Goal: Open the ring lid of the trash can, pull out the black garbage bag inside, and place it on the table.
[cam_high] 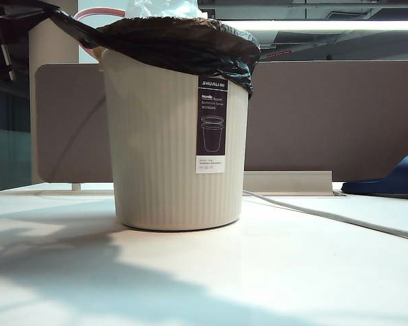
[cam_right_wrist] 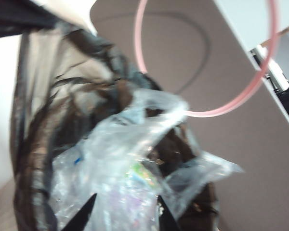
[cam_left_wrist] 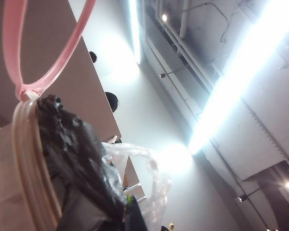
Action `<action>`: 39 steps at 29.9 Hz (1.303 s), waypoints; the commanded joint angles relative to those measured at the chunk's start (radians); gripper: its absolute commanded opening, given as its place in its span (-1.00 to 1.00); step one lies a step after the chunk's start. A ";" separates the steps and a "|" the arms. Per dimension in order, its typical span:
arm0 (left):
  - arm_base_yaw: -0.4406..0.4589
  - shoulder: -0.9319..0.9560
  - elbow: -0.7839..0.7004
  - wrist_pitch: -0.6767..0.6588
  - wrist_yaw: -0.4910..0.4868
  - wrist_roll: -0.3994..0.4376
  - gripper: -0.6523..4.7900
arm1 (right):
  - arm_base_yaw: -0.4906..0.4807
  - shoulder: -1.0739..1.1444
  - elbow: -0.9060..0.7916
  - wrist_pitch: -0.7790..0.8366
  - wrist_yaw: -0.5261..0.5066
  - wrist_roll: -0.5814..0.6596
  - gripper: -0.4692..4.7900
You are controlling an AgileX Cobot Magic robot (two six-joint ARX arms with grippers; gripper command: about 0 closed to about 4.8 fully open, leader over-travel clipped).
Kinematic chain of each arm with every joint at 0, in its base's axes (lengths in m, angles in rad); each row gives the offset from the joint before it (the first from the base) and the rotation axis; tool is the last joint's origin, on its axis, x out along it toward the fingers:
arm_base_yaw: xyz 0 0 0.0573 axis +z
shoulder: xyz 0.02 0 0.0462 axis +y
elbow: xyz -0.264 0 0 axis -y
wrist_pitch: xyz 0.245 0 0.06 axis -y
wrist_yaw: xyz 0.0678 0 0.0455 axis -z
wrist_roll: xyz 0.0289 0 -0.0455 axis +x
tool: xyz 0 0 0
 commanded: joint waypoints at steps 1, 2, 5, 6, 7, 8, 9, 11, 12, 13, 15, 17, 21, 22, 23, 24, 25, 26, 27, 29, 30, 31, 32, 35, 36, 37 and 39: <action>-0.002 -0.008 0.038 0.031 0.008 -0.052 -0.78 | 0.002 -0.072 0.006 -0.054 -0.032 0.013 -0.20; -0.002 -0.008 0.050 0.035 0.008 -0.068 -0.78 | 0.002 -0.087 0.006 -0.084 -0.044 0.014 -0.20; -0.019 -0.018 0.096 0.036 0.007 -0.094 -0.78 | 0.002 -0.121 0.005 -0.230 -0.082 0.024 -0.20; -0.029 -0.021 0.106 0.026 0.006 -0.093 -0.78 | 0.001 -0.124 0.005 -0.262 -0.082 0.035 -0.20; -0.050 -0.023 0.121 0.018 0.001 -0.093 -0.78 | 0.001 -0.124 0.003 -0.291 -0.082 0.045 -0.20; -0.071 -0.023 0.134 0.013 -0.003 -0.093 -0.78 | 0.001 -0.124 0.001 -0.299 -0.082 0.045 -0.20; -0.097 -0.023 0.147 0.000 -0.008 -0.093 -0.78 | 0.001 -0.124 0.001 -0.309 -0.082 0.045 -0.20; -0.148 -0.024 0.174 -0.021 -0.027 -0.091 -0.78 | 0.001 -0.124 0.001 -0.322 -0.074 0.044 -0.20; -0.169 -0.024 0.189 -0.030 -0.039 -0.085 -0.78 | 0.001 -0.124 0.001 -0.332 -0.058 0.044 -0.20; -0.189 -0.023 0.212 -0.047 -0.048 -0.080 -0.78 | 0.001 -0.124 0.001 -0.357 -0.026 0.040 -0.19; -0.212 -0.024 0.259 -0.083 -0.048 -0.061 -0.78 | 0.001 -0.124 0.001 -0.403 -0.011 0.039 -0.11; -0.219 -0.024 0.300 -0.106 -0.049 -0.055 -0.78 | 0.001 -0.125 0.001 -0.429 -0.013 0.048 -0.08; -0.219 -0.024 0.356 -0.136 -0.054 -0.054 -0.78 | 0.001 -0.125 0.001 -0.370 -0.029 0.067 0.02; -0.219 -0.024 0.366 -0.141 -0.053 -0.054 -0.78 | 0.001 -0.125 0.001 -0.346 -0.030 0.066 0.09; -0.219 -0.024 0.377 -0.145 -0.053 -0.054 -0.78 | 0.001 -0.125 0.001 -0.318 -0.037 0.066 0.24; -0.219 -0.024 0.382 -0.147 -0.053 -0.054 -0.78 | 0.001 -0.125 0.001 -0.311 -0.042 0.067 0.26; -0.219 -0.024 0.392 -0.154 -0.056 -0.054 -0.78 | 0.001 -0.124 0.001 -0.311 -0.048 0.067 0.26; -0.219 -0.024 0.400 -0.163 -0.058 -0.050 -0.78 | 0.001 -0.119 0.001 -0.311 -0.048 0.067 0.27; -0.219 -0.024 0.409 -0.173 -0.060 -0.043 -0.78 | 0.001 -0.117 0.001 -0.311 -0.047 0.068 0.37; -0.219 -0.025 0.421 -0.183 -0.059 -0.042 -0.78 | -0.004 -0.104 0.001 -0.290 -0.052 0.068 0.51; -0.219 -0.025 0.425 -0.183 -0.059 -0.042 -0.78 | -0.011 -0.097 0.001 -0.280 -0.068 0.068 0.59; -0.219 -0.025 0.429 -0.183 -0.059 -0.042 -0.78 | -0.019 -0.085 0.001 -0.260 -0.097 0.071 0.63; -0.219 -0.025 0.432 -0.186 -0.055 -0.042 -0.78 | -0.026 -0.079 0.001 -0.248 -0.103 0.071 0.63; -0.219 -0.025 0.434 -0.187 -0.045 -0.042 -0.78 | -0.053 -0.050 0.001 -0.214 -0.111 0.071 0.63; -0.219 -0.025 0.434 -0.188 -0.045 -0.042 -0.78 | -0.060 -0.042 0.001 -0.208 -0.111 0.071 0.63; -0.219 -0.025 0.434 -0.188 -0.045 -0.042 -0.78 | -0.074 -0.034 0.001 -0.203 -0.111 0.072 0.61; -0.219 -0.025 0.434 -0.187 -0.045 -0.042 -0.78 | -0.091 -0.028 0.001 -0.194 -0.111 0.072 0.52</action>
